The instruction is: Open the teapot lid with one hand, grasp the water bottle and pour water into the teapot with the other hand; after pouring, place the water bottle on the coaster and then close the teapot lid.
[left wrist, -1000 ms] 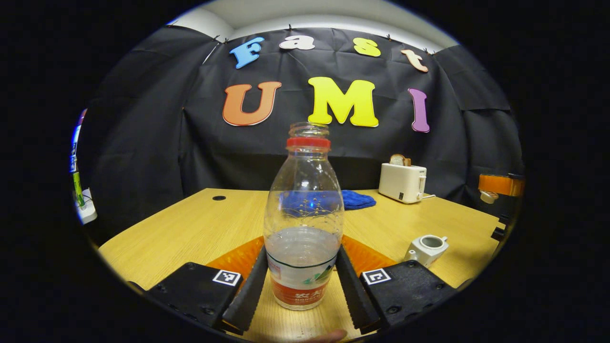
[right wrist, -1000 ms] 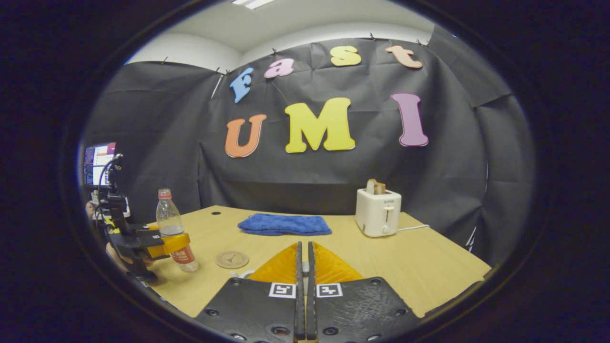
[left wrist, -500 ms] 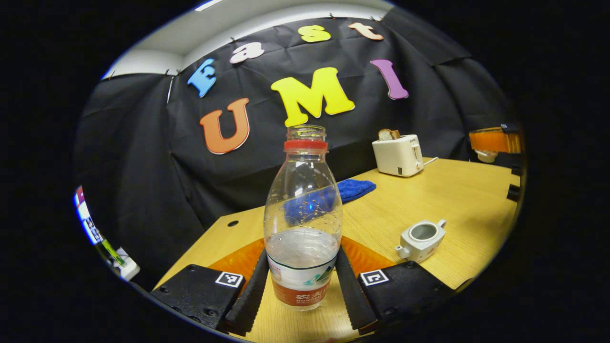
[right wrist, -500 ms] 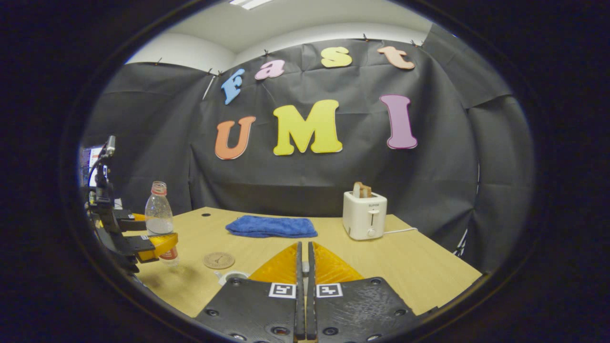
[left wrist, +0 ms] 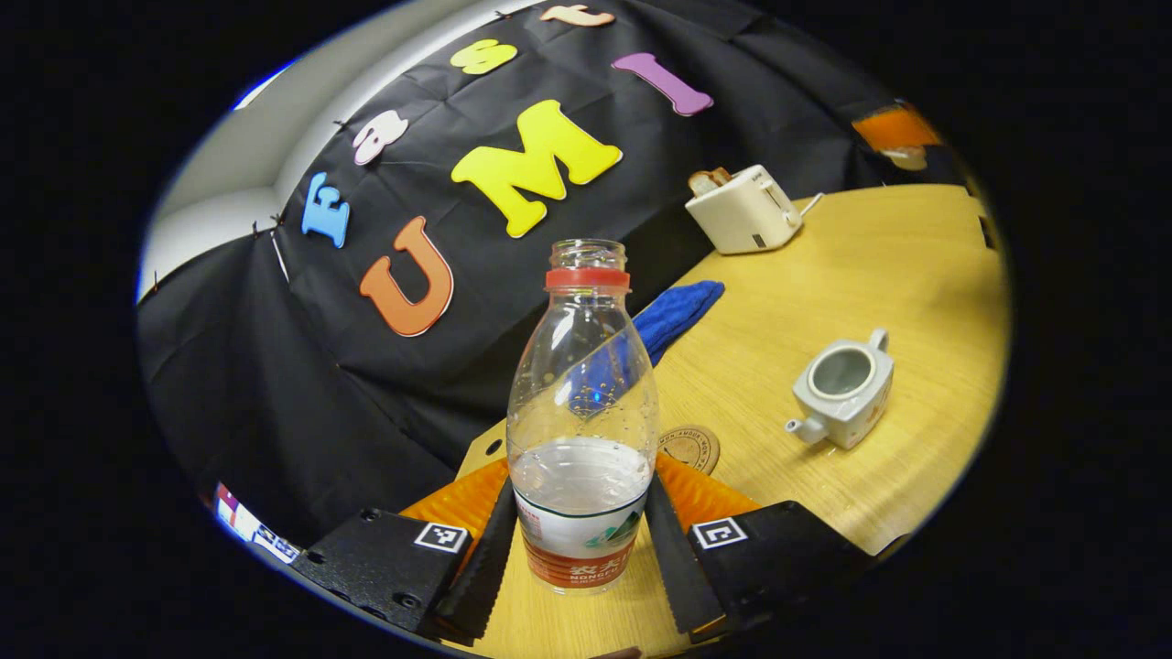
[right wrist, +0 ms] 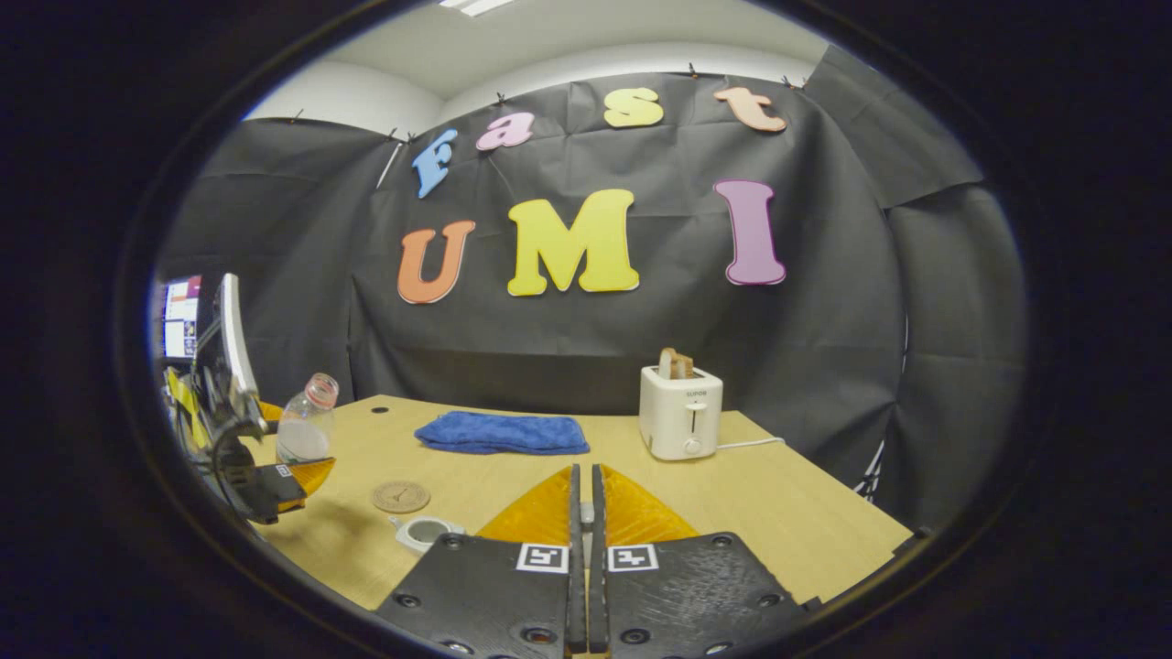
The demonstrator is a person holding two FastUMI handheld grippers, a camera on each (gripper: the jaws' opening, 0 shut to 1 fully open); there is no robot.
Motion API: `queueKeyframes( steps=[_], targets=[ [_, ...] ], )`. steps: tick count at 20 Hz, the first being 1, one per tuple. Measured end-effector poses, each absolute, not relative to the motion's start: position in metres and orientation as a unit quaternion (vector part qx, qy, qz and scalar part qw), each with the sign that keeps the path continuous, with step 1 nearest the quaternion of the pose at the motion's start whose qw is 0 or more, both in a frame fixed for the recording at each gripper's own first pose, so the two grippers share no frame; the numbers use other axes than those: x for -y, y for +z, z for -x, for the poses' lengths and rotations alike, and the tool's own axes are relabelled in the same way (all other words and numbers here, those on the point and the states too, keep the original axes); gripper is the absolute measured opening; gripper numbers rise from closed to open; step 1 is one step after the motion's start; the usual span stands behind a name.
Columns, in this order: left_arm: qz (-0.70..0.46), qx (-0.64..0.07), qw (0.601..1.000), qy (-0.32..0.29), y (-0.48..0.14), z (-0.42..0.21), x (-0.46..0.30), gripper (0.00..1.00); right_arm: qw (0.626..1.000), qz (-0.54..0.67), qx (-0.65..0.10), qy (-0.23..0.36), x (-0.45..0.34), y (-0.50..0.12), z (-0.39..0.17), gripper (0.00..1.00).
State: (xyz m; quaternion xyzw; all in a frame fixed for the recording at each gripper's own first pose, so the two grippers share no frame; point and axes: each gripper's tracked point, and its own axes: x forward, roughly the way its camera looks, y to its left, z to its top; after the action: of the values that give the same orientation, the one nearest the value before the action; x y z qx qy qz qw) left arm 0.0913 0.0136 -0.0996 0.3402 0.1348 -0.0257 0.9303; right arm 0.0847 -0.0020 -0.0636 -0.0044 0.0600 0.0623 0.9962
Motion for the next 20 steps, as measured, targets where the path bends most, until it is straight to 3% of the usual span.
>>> queueKeyframes(
  steps=[13, 14, 15, 16, 20],
  targets=[
    [-0.581, -0.148, 0.800, -0.037, -0.117, -0.094, -0.003, 0.73, 0.995, -0.009, -0.074, 0.071, 0.007, -0.063, -0.080, 0.01],
    [-0.594, -0.150, 0.790, -0.041, -0.118, -0.094, 0.001, 0.77, 0.995, -0.012, -0.076, 0.071, 0.007, -0.064, -0.081, 0.01],
    [-0.608, -0.151, 0.778, -0.044, -0.121, -0.094, 0.004, 0.73, 0.994, -0.014, -0.078, 0.069, 0.009, -0.064, -0.081, 0.02],
    [-0.624, -0.151, 0.765, -0.046, -0.122, -0.093, 0.005, 0.77, 0.995, -0.012, -0.079, 0.066, 0.012, -0.065, -0.083, 0.02],
    [-0.681, -0.137, 0.719, -0.037, -0.120, -0.091, 0.009, 0.73, 0.995, -0.009, -0.077, 0.055, 0.019, -0.065, -0.085, 0.01]
  ],
)
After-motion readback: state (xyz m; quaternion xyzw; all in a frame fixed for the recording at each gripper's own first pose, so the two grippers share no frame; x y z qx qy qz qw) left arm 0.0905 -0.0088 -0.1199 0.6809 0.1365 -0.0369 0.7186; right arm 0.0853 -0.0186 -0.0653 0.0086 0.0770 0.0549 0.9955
